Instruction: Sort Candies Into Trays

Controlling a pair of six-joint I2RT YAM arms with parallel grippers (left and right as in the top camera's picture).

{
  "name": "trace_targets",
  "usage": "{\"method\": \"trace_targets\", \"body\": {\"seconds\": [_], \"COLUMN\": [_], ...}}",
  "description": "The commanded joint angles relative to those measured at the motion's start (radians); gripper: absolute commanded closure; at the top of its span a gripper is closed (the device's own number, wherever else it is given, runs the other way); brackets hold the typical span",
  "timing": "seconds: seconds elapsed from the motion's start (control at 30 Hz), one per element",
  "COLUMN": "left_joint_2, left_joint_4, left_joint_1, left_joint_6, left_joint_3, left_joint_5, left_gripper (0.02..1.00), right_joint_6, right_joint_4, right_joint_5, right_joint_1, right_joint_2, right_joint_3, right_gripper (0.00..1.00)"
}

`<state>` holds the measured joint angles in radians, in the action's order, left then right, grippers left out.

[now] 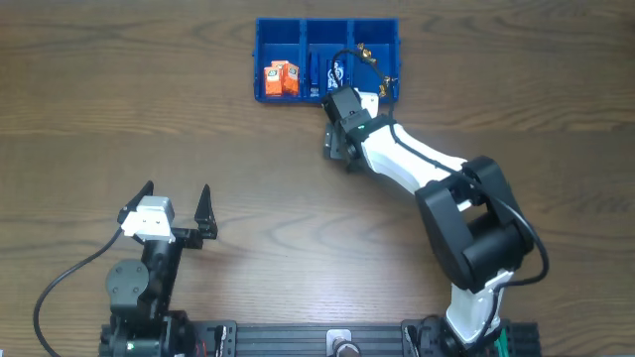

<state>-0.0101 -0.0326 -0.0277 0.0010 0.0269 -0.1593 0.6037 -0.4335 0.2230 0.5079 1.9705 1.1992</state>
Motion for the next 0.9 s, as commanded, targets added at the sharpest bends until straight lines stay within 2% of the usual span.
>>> {"method": "trace_targets", "body": {"seconds": [0.03, 0.1, 0.23, 0.43, 0.67, 0.77, 0.83, 0.9], "left_joint_2": [0.007, 0.007, 0.007, 0.007, 0.007, 0.007, 0.007, 0.007], "left_joint_4": [-0.03, -0.029, -0.03, -0.029, -0.03, -0.03, -0.03, -0.029], "left_joint_1": [0.004, 0.004, 0.004, 0.004, 0.004, 0.004, 0.004, 0.004], "left_joint_6": [0.011, 0.011, 0.011, 0.011, 0.011, 0.011, 0.011, 0.011], "left_joint_3": [-0.022, -0.022, -0.022, -0.022, -0.022, -0.022, -0.022, -0.022], "left_joint_5": [-0.024, -0.024, -0.024, -0.024, -0.024, -0.024, -0.024, -0.024], "left_gripper": [0.02, 0.02, 0.02, 0.02, 0.02, 0.023, 0.023, 0.02], "right_joint_6": [0.018, 0.018, 0.018, 0.019, 0.022, 0.025, 0.008, -0.068], "right_joint_4": [0.014, 0.029, 0.032, 0.029, 0.016, -0.04, -0.062, -0.03], "right_joint_5": [0.031, 0.038, 0.038, 0.038, 0.038, 0.058, 0.144, 0.24], "right_joint_1": [-0.006, -0.006, -0.006, -0.006, -0.006, -0.006, -0.018, -0.041], "right_joint_2": [0.023, 0.023, 0.023, 0.023, 0.016, -0.067, -0.221, -0.34], "right_joint_3": [0.0, 0.0, 0.0, 0.0, 0.0, 0.0, 0.001, 0.023], "right_gripper": [0.257, 0.402, 0.579, 0.755, 0.818, 0.831, 0.829, 0.814]}}
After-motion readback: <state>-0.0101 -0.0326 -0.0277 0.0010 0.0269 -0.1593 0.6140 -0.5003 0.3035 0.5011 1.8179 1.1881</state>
